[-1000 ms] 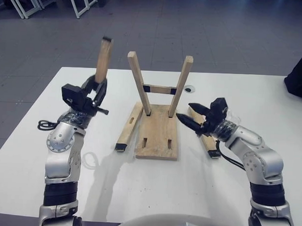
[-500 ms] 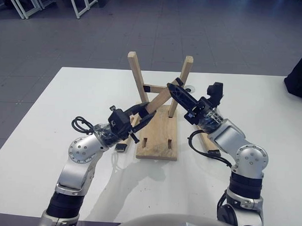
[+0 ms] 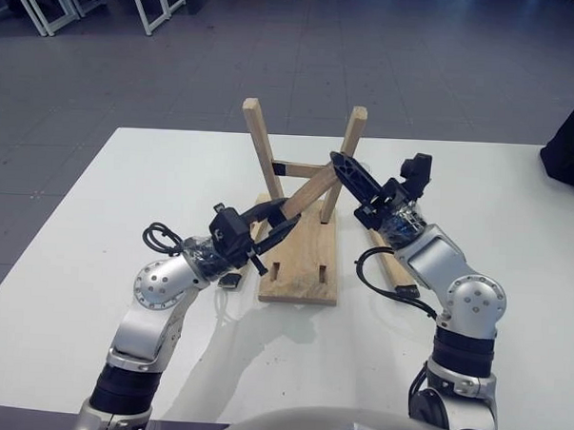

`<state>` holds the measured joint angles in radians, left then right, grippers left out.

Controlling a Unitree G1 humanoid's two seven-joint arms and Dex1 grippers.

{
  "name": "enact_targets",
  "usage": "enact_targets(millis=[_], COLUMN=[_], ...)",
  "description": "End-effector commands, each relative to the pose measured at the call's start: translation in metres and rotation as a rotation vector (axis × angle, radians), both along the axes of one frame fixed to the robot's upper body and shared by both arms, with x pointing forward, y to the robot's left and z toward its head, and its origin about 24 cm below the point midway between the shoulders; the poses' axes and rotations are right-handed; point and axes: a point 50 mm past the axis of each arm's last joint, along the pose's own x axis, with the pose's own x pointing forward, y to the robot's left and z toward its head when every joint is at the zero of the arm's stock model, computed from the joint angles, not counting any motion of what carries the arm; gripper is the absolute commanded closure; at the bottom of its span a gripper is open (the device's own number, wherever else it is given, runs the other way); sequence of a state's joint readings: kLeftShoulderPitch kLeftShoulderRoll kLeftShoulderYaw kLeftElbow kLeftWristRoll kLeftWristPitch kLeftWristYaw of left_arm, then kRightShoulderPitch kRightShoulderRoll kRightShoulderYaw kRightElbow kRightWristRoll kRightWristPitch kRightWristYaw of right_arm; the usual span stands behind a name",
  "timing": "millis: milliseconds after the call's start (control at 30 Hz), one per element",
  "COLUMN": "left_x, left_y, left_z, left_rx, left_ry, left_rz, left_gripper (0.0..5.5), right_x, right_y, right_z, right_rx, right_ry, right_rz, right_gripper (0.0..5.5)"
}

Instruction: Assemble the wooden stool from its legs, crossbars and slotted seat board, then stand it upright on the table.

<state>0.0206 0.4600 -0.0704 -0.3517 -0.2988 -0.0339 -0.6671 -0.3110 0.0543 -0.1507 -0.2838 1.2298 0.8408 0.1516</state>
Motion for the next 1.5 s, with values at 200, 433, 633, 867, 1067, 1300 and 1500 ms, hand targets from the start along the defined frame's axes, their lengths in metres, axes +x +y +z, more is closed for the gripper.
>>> enact_targets(millis=[200, 433, 633, 867, 1067, 1300, 1500], left_x=[0.009, 0.011, 0.009, 0.013, 0.018, 0.021, 0.021], left_y=[0.007, 0.009, 0.021, 0.032, 0.032, 0.029, 0.027], left_z=[-0.001, -0.006, -0.020, -0.028, -0.032, -0.037, -0.039], left_rx=[0.041, 0.059, 0.072, 0.110, 0.154, 0.177, 0.192], left_ry=[0.028, 0.055, 0.076, 0.062, 0.054, 0.051, 0.049], left_rz=[0.059, 0.118, 0.262, 0.428, 0.452, 0.459, 0.459], left_gripper=[3.69, 2.71, 2.71, 2.71, 2.71, 2.71, 2.71], right_x=[0.002, 0.013, 0.008, 0.000, 0.005, 0.012, 0.016], right_y=[-0.001, -0.017, -0.092, -0.099, -0.093, -0.089, -0.086], right_z=[0.006, 0.011, -0.004, -0.017, -0.030, -0.039, -0.050], right_rx=[0.002, 0.027, -0.304, -0.693, -0.773, -0.830, -0.863], right_ry=[-0.035, -0.026, 0.025, 0.030, -0.003, -0.056, -0.054], right_rz=[-0.009, -0.126, -0.275, -0.510, -0.606, -0.598, -0.578], right_gripper=[5.10, 5.10, 5.10, 5.10, 5.10, 5.10, 5.10])
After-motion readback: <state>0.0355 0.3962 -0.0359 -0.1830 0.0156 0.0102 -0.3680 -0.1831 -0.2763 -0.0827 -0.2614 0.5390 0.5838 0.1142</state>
